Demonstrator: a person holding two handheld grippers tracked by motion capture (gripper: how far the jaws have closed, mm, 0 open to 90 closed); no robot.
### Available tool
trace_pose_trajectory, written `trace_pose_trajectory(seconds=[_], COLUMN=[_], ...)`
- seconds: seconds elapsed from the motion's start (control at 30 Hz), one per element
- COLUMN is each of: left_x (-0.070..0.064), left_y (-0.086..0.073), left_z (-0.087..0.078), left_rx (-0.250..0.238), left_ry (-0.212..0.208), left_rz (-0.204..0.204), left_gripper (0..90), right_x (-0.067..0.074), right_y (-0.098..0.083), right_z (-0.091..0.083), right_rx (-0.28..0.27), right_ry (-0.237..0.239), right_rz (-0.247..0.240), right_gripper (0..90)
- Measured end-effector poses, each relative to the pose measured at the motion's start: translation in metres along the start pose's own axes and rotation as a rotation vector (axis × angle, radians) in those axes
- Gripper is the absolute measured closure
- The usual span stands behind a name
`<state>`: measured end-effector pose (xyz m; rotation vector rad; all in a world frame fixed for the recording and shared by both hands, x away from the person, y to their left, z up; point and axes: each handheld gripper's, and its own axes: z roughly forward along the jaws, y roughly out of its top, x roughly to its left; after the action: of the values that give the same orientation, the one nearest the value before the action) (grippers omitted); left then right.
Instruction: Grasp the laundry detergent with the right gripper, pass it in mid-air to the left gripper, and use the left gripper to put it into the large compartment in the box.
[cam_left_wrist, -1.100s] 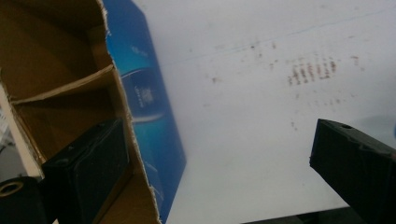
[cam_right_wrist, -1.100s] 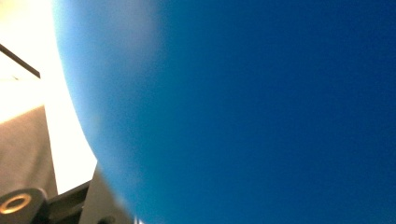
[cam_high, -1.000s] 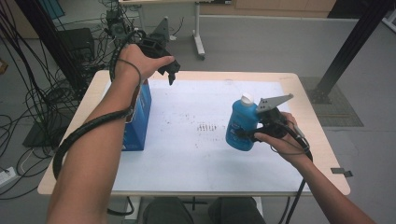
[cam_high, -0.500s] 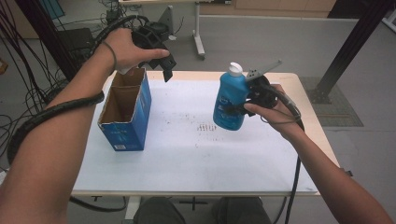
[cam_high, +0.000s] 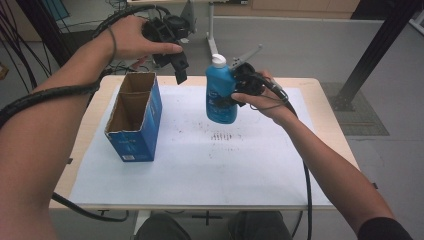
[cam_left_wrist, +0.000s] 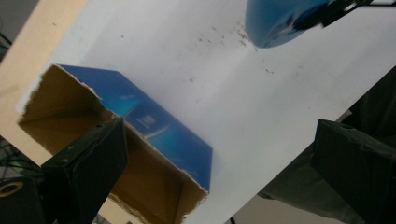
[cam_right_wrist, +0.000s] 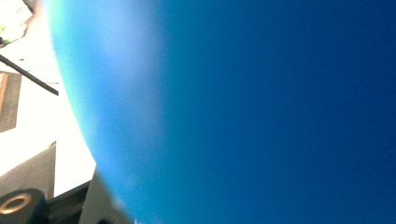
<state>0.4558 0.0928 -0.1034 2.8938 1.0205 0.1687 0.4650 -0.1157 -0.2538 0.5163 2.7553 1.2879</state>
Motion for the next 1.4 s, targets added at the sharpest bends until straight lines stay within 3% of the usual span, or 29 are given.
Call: trace_pose_trajectory(seconds=[0.4, 0.67, 1.0, 1.4], left_x=[0.003, 0.0, -0.006, -0.016], left_y=[-0.001, 0.002, 0.006, 0.01], left_z=[-0.006, 0.0, 0.01, 0.022], left_rx=[0.003, 0.018, 0.03, 0.044], left_ry=[0.012, 0.034, 0.018, -0.043], left_rz=[0.067, 0.092, 0.163, 0.232], left_gripper=[4.5, 4.6, 4.6, 4.6], right_x=[0.008, 0.013, 0.018, 0.024], right_y=[0.018, 0.023, 0.025, 0.029], right_z=[0.05, 0.066, 0.07, 0.062], right_rx=[0.007, 0.009, -0.025, -0.075], right_ry=[0.111, 0.112, 0.172, 0.241], right_rz=[-0.07, -0.108, -0.184, -0.232], right_gripper=[43.8, 43.8, 43.8, 43.8])
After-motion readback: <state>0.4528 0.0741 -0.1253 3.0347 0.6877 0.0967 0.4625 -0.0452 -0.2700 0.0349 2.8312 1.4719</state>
